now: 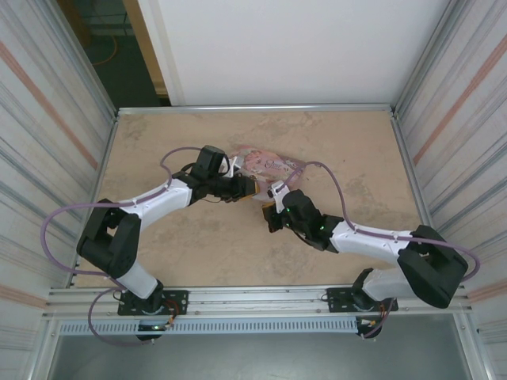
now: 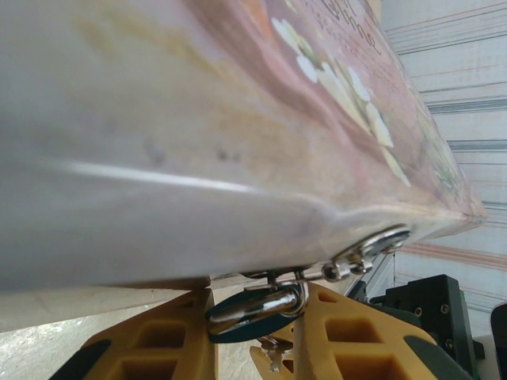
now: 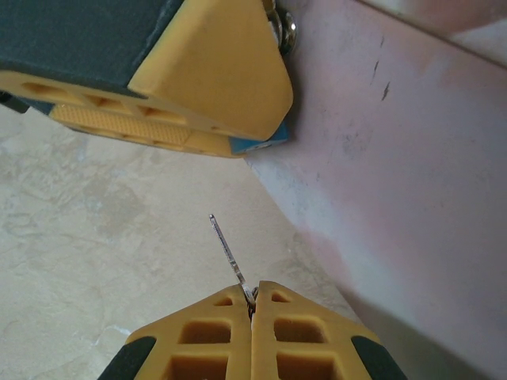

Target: Unlock a padlock with a key

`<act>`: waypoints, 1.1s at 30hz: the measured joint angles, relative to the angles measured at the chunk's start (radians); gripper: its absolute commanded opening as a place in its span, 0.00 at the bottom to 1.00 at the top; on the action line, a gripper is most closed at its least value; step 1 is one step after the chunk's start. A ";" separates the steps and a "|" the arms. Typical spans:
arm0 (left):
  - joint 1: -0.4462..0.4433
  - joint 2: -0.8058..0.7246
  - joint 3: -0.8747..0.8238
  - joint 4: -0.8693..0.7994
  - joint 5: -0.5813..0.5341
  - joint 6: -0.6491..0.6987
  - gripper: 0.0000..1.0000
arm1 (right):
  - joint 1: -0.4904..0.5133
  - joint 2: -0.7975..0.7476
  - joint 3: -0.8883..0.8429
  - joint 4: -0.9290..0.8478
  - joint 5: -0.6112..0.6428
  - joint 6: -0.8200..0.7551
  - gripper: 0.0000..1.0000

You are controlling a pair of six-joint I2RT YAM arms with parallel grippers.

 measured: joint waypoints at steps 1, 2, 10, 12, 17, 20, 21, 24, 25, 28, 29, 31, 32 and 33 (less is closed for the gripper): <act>0.000 0.000 0.000 0.000 0.000 0.000 0.07 | -0.005 0.003 0.000 0.005 0.000 0.000 0.00; 0.000 0.000 0.000 0.000 0.000 0.000 0.07 | -0.009 0.006 0.000 0.013 0.000 0.000 0.00; 0.000 0.000 0.000 0.003 0.000 -0.003 0.08 | -0.045 0.012 0.000 0.051 -0.009 0.008 0.00; 0.000 0.000 0.000 0.003 0.000 -0.003 0.08 | -0.047 0.017 0.000 0.058 -0.012 0.009 0.00; 0.000 0.000 -0.001 0.003 -0.008 -0.003 0.08 | -0.051 0.042 0.000 0.076 -0.019 0.021 0.00; 0.000 0.000 -0.001 0.005 -0.011 -0.003 0.08 | -0.052 0.053 0.000 0.088 -0.023 0.027 0.00; 0.000 0.000 -0.001 0.006 -0.011 -0.003 0.08 | -0.052 0.056 0.000 0.090 -0.025 0.027 0.00; 0.000 0.000 -0.001 0.006 -0.013 -0.003 0.08 | -0.052 0.069 0.000 0.097 -0.035 0.028 0.00; 0.000 0.000 -0.002 0.006 -0.015 -0.003 0.08 | -0.052 0.072 0.000 0.099 -0.036 0.028 0.00; 0.000 0.000 -0.002 0.006 -0.018 -0.003 0.08 | -0.052 0.079 0.000 0.104 -0.039 0.031 0.00; 0.000 0.000 -0.002 0.006 -0.019 -0.003 0.08 | -0.052 0.081 0.000 0.106 -0.039 0.033 0.00; 0.000 0.000 -0.002 0.006 -0.020 -0.003 0.08 | -0.053 0.083 0.000 0.109 -0.039 0.035 0.00; 0.000 0.000 -0.002 0.006 -0.020 -0.003 0.08 | -0.053 0.083 0.000 0.110 -0.040 0.036 0.00; 0.000 0.000 -0.002 0.006 -0.020 -0.003 0.08 | -0.054 0.083 0.000 0.110 -0.042 0.039 0.00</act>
